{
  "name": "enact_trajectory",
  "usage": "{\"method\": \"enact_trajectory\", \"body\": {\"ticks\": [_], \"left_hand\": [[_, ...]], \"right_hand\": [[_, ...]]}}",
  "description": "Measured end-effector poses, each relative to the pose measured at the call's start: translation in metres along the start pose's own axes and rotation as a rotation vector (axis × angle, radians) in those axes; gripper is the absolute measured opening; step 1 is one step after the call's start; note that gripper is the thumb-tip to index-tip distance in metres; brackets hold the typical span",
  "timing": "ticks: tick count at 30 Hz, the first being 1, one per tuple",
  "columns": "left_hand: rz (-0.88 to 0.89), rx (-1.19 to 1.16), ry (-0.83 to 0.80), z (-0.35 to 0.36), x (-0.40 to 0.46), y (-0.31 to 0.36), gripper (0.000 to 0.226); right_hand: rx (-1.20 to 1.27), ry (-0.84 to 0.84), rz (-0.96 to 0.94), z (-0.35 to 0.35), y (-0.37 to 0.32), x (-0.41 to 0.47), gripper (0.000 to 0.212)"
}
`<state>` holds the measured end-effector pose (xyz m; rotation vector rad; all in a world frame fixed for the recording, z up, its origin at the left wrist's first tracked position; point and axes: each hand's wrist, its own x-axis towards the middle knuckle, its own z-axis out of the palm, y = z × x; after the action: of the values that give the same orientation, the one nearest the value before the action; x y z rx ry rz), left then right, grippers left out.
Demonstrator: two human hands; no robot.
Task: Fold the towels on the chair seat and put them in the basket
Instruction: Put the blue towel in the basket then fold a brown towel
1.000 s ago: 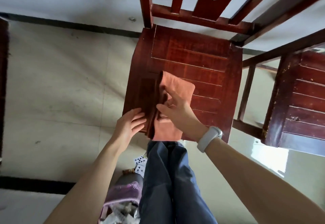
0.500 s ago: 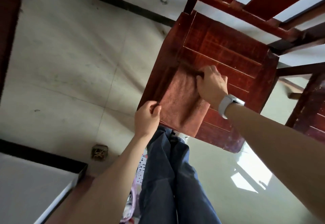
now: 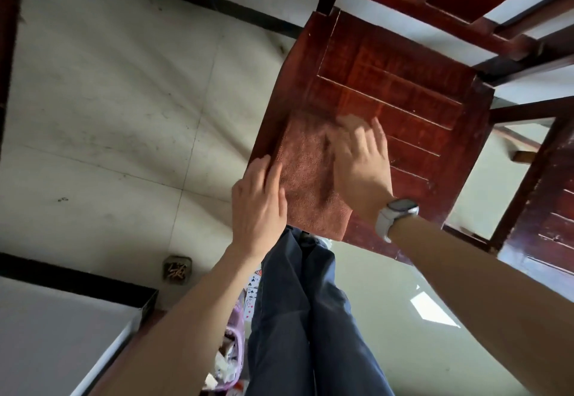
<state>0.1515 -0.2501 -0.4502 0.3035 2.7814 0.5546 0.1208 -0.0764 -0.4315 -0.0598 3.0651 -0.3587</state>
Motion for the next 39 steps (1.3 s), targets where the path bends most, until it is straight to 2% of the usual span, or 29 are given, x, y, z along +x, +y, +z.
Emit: {"method": "enact_trajectory", "body": {"ticks": [2,4,7,12,15,17,19,21,24,26,30,33,36,39], "left_hand": [[0.186,0.068,-0.090,0.005,0.007,-0.001,0.047],[0.246,0.128,-0.178,0.011,0.013,-0.006,0.053],[0.243,0.189,-0.237,0.020,0.018,-0.015,0.061],[0.250,0.223,-0.258,0.024,0.018,-0.017,0.064],[0.244,0.118,-0.252,0.015,0.023,-0.012,0.060],[0.215,-0.004,-0.163,0.009,0.027,-0.010,0.050],[0.089,-0.099,-0.042,0.004,0.032,-0.007,0.041],[-0.110,-0.174,-0.009,0.001,0.040,-0.002,0.037],[-0.311,-0.221,-0.051,0.002,0.055,0.002,0.036],[-0.370,-0.244,-0.072,0.003,0.061,0.005,0.035],[-0.462,-0.250,-0.128,0.002,0.070,0.009,0.036],[-0.534,-0.219,-0.228,0.001,0.079,0.011,0.037],[-0.601,-0.203,-0.323,0.002,0.089,0.010,0.038],[-0.579,-0.233,-0.319,-0.001,0.091,0.009,0.035]], "right_hand": [[-0.152,-0.040,-0.092,0.008,0.001,-0.025,0.041],[-0.253,-0.167,-0.102,0.017,0.002,-0.043,0.047],[-0.226,-0.316,-0.065,0.033,0.015,-0.048,0.055],[-0.222,-0.382,-0.059,0.050,0.027,-0.048,0.057],[-0.165,-0.382,-0.067,0.045,0.027,-0.045,0.056],[-0.058,-0.334,-0.061,0.038,0.028,-0.046,0.052],[0.098,-0.214,0.035,0.030,0.027,-0.053,0.045],[0.224,-0.097,0.274,0.023,0.025,-0.064,0.039],[0.531,-0.109,0.767,0.020,0.019,-0.071,0.034],[0.696,-0.164,0.985,0.023,0.015,-0.070,0.033],[0.818,-0.166,1.126,0.031,0.009,-0.063,0.032],[0.887,-0.156,1.203,0.036,0.011,-0.058,0.033],[0.941,-0.167,1.229,0.037,0.014,-0.057,0.033],[0.978,-0.185,1.224,0.038,0.014,-0.056,0.033]]}}
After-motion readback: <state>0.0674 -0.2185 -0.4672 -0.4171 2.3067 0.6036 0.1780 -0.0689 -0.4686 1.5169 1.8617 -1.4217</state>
